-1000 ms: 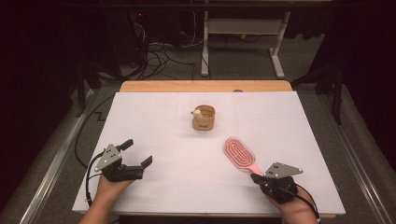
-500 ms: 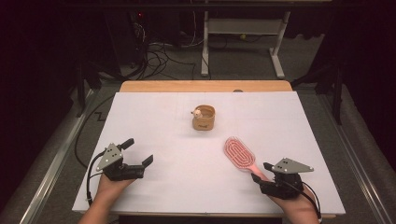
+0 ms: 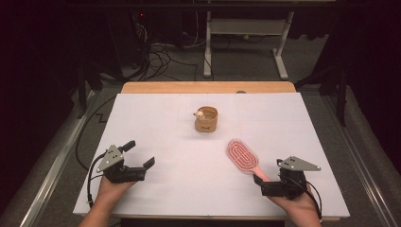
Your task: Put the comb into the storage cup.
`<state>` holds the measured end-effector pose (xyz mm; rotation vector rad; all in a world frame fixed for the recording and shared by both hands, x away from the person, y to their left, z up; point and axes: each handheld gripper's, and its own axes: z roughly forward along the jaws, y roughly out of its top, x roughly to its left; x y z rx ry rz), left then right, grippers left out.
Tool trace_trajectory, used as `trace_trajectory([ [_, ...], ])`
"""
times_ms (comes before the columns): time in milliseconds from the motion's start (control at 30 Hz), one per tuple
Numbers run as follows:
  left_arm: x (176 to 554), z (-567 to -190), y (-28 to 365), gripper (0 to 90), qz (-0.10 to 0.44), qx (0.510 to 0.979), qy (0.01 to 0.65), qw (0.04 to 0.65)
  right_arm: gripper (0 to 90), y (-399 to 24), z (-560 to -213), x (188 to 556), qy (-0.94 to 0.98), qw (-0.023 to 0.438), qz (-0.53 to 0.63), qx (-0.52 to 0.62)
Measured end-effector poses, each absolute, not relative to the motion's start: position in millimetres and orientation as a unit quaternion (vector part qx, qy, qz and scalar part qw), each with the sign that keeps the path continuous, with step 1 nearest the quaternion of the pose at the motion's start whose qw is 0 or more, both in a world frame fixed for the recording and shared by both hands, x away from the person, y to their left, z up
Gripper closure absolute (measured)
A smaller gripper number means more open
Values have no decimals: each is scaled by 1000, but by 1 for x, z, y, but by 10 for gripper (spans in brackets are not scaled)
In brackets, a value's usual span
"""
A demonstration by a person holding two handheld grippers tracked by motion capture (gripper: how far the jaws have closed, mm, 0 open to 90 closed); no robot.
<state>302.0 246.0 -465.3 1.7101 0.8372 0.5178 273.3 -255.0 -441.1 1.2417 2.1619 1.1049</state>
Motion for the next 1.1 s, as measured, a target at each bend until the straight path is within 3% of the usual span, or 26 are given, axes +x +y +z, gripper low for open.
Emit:
trace_trajectory([
  [400, 302, -465, 245, 32, 207, 727, 353, 552, 2, -241, -434, 286, 791, 207, 383, 431],
  [1100, 303, -465, 247, 32, 207, 722, 356, 556, 2, -201, -437, 349, 862, 132, 262, 414],
])
